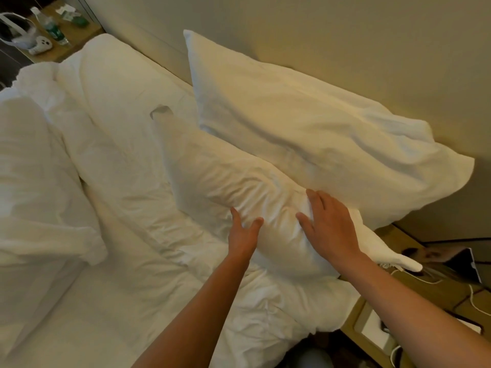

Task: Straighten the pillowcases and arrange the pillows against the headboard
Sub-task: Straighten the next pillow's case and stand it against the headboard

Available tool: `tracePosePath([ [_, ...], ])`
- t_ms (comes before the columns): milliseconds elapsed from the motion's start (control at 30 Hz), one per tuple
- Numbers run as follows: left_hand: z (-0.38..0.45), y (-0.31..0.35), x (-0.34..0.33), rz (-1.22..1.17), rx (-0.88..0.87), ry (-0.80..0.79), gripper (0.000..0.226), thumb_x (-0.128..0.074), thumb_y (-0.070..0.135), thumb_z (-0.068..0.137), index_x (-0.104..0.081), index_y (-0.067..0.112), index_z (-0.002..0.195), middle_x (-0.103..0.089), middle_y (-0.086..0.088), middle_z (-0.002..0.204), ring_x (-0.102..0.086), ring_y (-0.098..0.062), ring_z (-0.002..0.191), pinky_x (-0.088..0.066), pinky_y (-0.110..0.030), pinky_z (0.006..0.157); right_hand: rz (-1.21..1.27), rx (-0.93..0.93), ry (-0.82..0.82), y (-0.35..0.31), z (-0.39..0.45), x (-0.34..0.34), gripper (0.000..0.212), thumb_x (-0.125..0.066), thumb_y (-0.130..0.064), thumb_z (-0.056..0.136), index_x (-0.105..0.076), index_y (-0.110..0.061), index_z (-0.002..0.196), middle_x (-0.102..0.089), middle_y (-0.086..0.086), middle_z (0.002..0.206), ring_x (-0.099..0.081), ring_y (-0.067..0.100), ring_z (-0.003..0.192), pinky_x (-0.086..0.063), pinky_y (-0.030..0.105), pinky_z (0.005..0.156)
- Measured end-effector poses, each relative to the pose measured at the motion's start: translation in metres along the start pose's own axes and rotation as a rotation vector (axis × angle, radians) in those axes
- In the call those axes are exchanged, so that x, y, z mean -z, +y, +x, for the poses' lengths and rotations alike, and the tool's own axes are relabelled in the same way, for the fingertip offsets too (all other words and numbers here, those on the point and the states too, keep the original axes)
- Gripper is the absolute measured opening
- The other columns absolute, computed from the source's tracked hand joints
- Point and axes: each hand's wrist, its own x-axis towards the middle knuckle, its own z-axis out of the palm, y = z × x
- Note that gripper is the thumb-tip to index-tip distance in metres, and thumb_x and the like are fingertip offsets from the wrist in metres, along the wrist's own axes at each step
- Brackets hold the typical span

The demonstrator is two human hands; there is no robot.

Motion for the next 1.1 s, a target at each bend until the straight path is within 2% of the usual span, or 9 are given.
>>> tracePosePath([
  [200, -0.035, 0.0, -0.017, 0.074, 0.015, -0.028, 0.095, -0.069, 0.051, 0.088, -0.007, 0.044, 0.16, -0.029, 0.0, 0.164, -0.039, -0.032, 0.144, -0.044, -0.056, 0.111, -0.015, 0.05, -0.023, 0.025, -0.021, 0.004, 0.058, -0.05, -0.046, 0.105, -0.042, -0.017, 0.154, -0.047, 0.013, 0.155, -0.049, 0.034, 0.138, -0.043, 0.048, 0.113],
  [400, -0.074, -0.007, -0.045, 0.076, 0.068, -0.034, 0.088, -0.066, 0.052, 0.09, -0.016, 0.035, 0.161, -0.032, -0.005, 0.163, -0.04, -0.031, 0.144, -0.044, -0.052, 0.112, 0.009, 0.142, -0.111, 0.049, -0.026, 0.008, 0.057, -0.044, -0.045, 0.106, -0.041, -0.015, 0.155, -0.049, 0.011, 0.155, -0.047, 0.029, 0.141, -0.04, 0.045, 0.117],
  [533, -0.1, -0.011, -0.055, -0.056, 0.144, -0.037, 0.079, -0.065, 0.048, 0.092, -0.025, 0.034, 0.159, -0.039, -0.004, 0.157, -0.051, -0.029, 0.132, -0.056, -0.048, 0.097, 0.058, 0.188, -0.149, 0.059, -0.029, 0.01, 0.055, -0.046, -0.042, 0.106, -0.041, -0.015, 0.154, -0.051, 0.009, 0.154, -0.05, 0.028, 0.138, -0.041, 0.044, 0.116],
  [600, -0.113, -0.016, -0.054, -0.12, 0.156, -0.023, 0.072, -0.064, 0.045, 0.094, -0.033, 0.03, 0.157, -0.048, -0.003, 0.149, -0.058, -0.026, 0.123, -0.058, -0.048, 0.094, 0.078, 0.206, -0.174, 0.06, -0.031, 0.013, 0.056, -0.049, -0.039, 0.106, -0.04, -0.016, 0.156, -0.048, 0.009, 0.156, -0.048, 0.029, 0.14, -0.04, 0.044, 0.117],
  [700, -0.134, -0.025, -0.043, -0.181, 0.137, 0.032, 0.056, -0.061, 0.043, 0.096, -0.049, 0.022, 0.147, -0.061, -0.003, 0.13, -0.065, -0.021, 0.11, -0.059, -0.044, 0.093, 0.106, 0.237, -0.203, 0.057, -0.042, 0.02, 0.061, -0.056, -0.037, 0.104, -0.034, -0.018, 0.158, -0.039, 0.009, 0.163, -0.041, 0.031, 0.147, -0.037, 0.044, 0.12],
  [833, -0.173, -0.045, -0.013, -0.286, 0.097, 0.125, 0.034, -0.057, 0.041, 0.099, -0.064, 0.019, 0.124, -0.067, -0.006, 0.12, -0.068, -0.019, 0.105, -0.06, -0.041, 0.09, 0.144, 0.357, -0.244, 0.041, -0.07, 0.033, 0.064, -0.059, -0.039, 0.101, -0.034, -0.022, 0.158, -0.033, 0.006, 0.167, -0.035, 0.027, 0.151, -0.034, 0.045, 0.123],
  [967, -0.226, -0.081, 0.026, -0.401, 0.07, 0.267, 0.03, -0.057, 0.04, 0.1, -0.067, 0.018, 0.116, -0.072, -0.005, 0.113, -0.072, -0.019, 0.102, -0.062, -0.04, 0.087, 0.19, 0.485, -0.385, 0.009, -0.112, 0.034, 0.048, -0.064, -0.035, 0.1, -0.054, -0.018, 0.144, -0.054, 0.007, 0.149, -0.049, 0.027, 0.138, -0.041, 0.042, 0.113],
  [1100, -0.295, -0.139, 0.067, -0.501, 0.066, 0.461, 0.026, -0.055, 0.041, 0.101, -0.068, 0.022, 0.112, -0.074, -0.001, 0.107, -0.073, -0.015, 0.097, -0.062, -0.039, 0.087, 0.204, 0.589, -0.582, -0.037, -0.175, 0.022, 0.038, -0.062, -0.042, 0.101, -0.06, -0.025, 0.134, -0.064, -0.002, 0.133, -0.059, 0.018, 0.122, -0.046, 0.031, 0.1],
])
